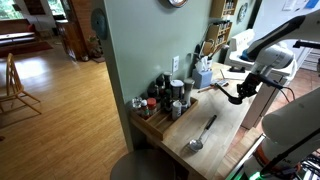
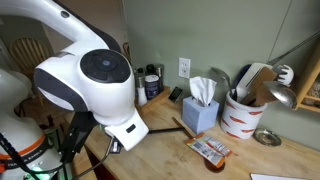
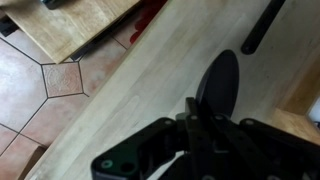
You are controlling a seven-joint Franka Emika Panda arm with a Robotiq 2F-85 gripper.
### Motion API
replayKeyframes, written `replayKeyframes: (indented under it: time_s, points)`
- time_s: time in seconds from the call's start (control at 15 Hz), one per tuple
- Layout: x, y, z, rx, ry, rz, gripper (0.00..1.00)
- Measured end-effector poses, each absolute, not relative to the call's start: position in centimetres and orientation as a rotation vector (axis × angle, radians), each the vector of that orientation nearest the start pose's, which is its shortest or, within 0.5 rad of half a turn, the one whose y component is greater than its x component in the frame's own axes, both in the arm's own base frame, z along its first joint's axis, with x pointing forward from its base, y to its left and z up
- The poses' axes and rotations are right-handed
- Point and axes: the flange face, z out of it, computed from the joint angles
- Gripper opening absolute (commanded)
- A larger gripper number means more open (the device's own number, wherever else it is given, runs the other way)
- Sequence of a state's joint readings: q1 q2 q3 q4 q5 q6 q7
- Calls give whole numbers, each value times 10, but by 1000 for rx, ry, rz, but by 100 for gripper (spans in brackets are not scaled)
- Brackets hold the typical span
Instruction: Move the black ladle to the left
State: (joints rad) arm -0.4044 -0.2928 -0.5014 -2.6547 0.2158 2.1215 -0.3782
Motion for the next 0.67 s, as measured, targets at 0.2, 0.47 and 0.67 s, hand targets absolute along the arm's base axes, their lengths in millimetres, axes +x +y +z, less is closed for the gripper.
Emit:
replayKeyframes:
  time_s: [0.2,0.47,0.67]
  points:
    - [248,-282,308,-2593,841,69,5]
    - [249,-283,309,-2594,842,66,1]
    - [245,-282,306,-2577,847,83,1]
